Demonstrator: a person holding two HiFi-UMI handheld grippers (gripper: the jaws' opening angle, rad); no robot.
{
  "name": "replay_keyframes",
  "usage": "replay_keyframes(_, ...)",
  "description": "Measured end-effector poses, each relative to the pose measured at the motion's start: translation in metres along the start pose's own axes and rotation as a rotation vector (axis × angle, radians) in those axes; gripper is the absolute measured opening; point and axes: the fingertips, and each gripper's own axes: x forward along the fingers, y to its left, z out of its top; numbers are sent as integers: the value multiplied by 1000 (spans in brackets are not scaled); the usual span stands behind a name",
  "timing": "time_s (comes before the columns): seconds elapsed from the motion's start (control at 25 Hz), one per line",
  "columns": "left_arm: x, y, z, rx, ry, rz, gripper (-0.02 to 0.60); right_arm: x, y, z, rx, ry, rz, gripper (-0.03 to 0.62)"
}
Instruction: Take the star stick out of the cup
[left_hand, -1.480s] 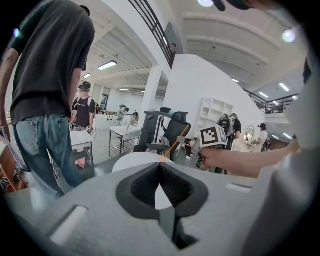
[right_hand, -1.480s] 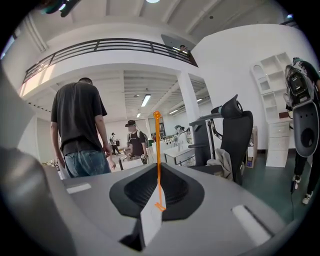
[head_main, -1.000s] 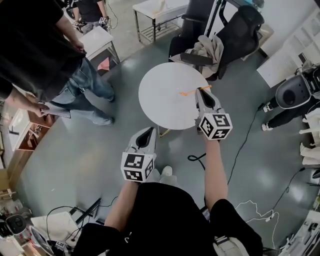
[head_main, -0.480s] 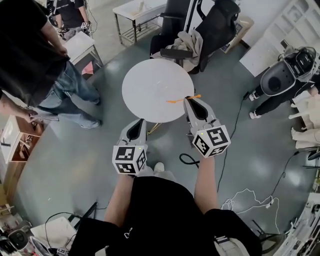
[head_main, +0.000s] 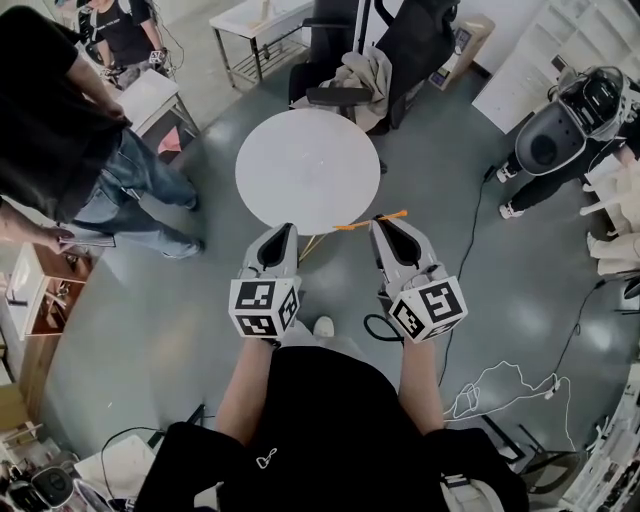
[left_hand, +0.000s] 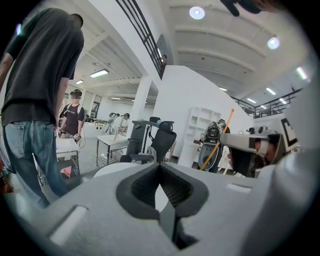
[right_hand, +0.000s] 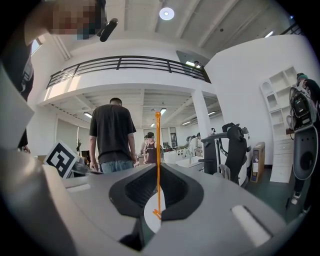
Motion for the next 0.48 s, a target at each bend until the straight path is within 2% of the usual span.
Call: replay_keyframes(0.48,-5,-12,-5,20,9,11,3,-5,2,-15,17,12,31,18)
